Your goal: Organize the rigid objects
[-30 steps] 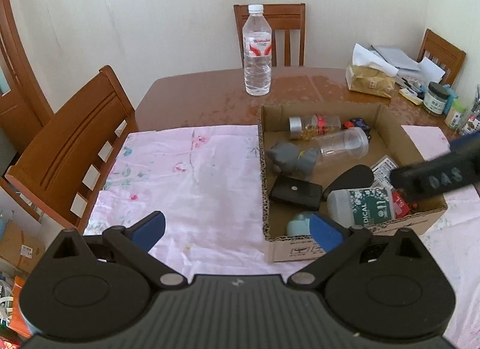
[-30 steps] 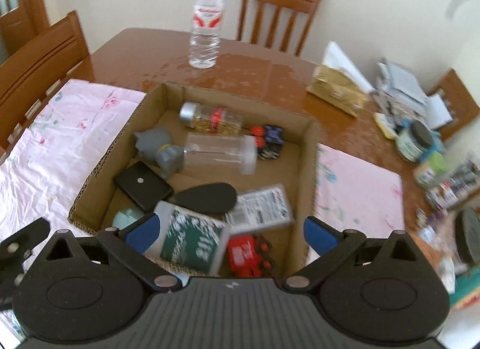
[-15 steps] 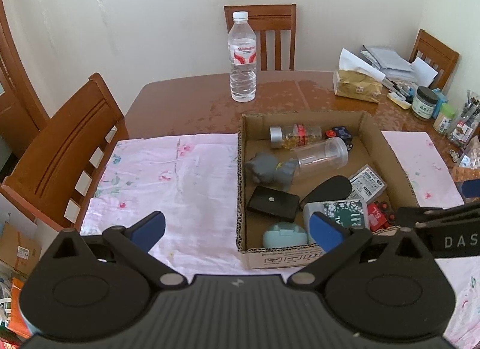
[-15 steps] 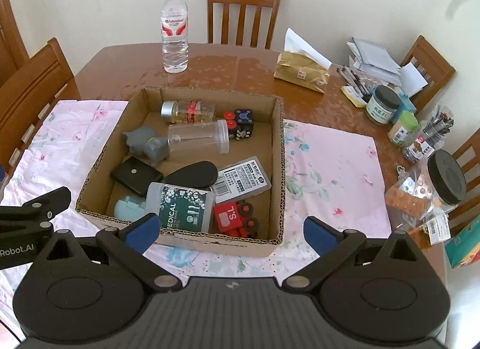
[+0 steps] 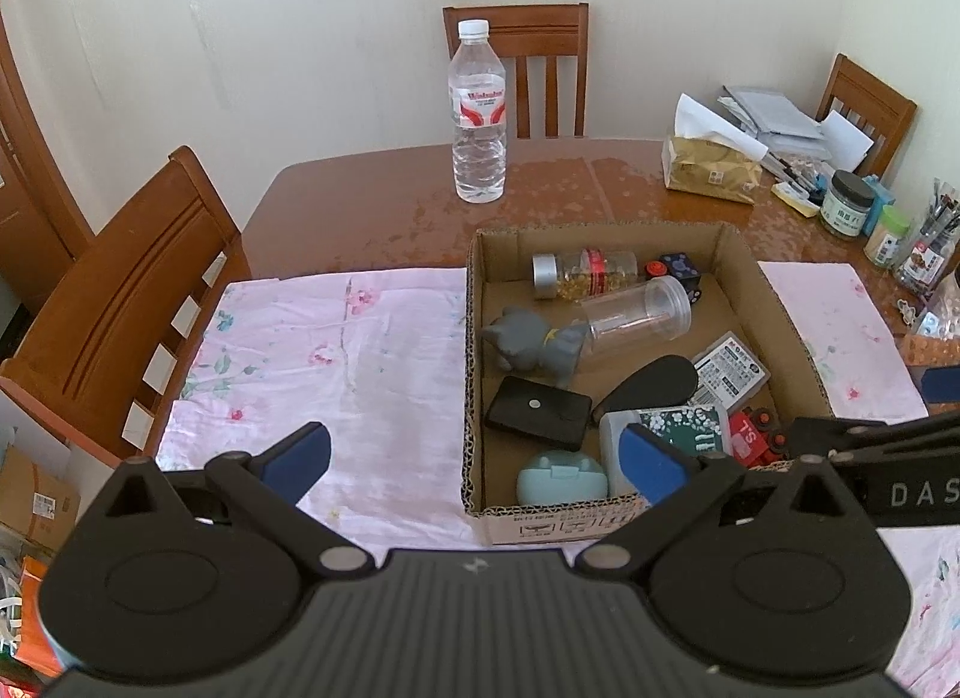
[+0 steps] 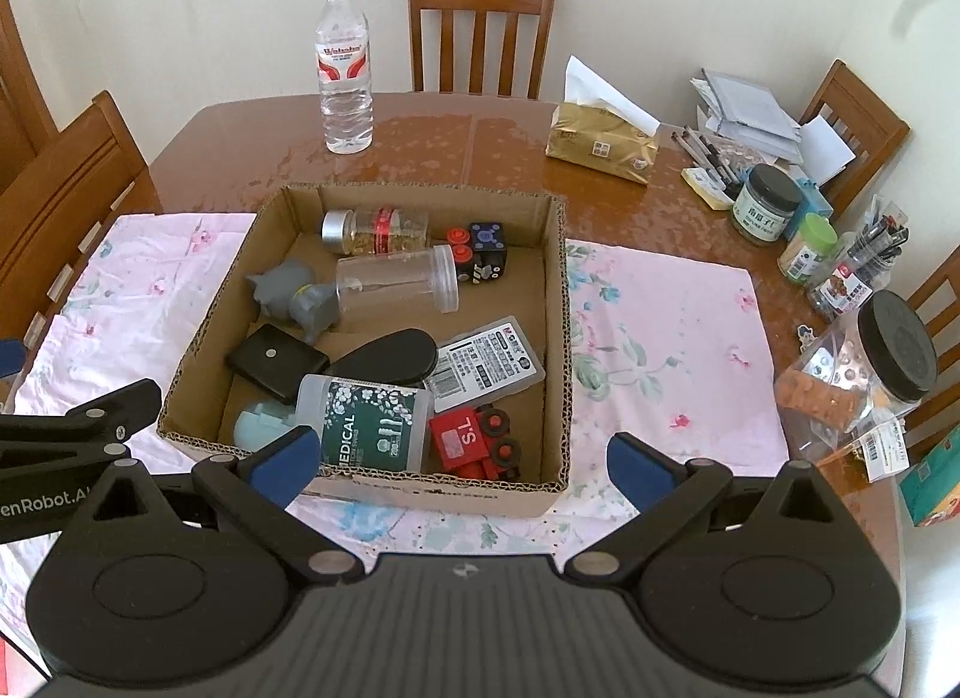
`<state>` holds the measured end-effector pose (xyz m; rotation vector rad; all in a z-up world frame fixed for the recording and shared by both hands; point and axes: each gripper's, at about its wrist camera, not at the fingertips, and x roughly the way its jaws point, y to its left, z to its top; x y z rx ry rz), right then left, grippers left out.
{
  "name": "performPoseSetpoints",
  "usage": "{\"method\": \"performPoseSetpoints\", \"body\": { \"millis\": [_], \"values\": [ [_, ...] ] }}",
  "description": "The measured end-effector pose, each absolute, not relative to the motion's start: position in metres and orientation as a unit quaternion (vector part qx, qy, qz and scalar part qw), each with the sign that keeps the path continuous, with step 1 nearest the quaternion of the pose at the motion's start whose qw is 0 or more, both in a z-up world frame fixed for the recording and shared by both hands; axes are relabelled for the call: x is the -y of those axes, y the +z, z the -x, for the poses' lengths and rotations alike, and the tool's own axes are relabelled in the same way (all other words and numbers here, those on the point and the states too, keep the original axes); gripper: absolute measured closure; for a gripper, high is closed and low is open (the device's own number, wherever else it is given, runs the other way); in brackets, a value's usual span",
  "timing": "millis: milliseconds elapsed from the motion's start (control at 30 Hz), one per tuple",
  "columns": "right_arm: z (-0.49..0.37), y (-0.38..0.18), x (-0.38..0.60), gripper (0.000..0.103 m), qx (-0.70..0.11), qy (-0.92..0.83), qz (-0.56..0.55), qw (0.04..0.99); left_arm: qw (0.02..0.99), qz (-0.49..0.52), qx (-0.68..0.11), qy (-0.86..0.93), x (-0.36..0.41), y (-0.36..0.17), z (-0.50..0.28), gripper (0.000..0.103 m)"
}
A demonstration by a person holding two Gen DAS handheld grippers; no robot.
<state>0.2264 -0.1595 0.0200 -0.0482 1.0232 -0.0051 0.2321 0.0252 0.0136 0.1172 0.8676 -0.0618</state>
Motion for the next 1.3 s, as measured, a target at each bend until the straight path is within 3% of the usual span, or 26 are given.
{"method": "performPoseSetpoints", "body": {
  "millis": [1300],
  "values": [
    [-0.2234,0.0273,0.1699,0.000,-0.477,-0.013,0.011,0.879,0.902,-0.067,-0.424,-0.038,-0.0169,0.0206,-0.2313,0.001]
  ]
}}
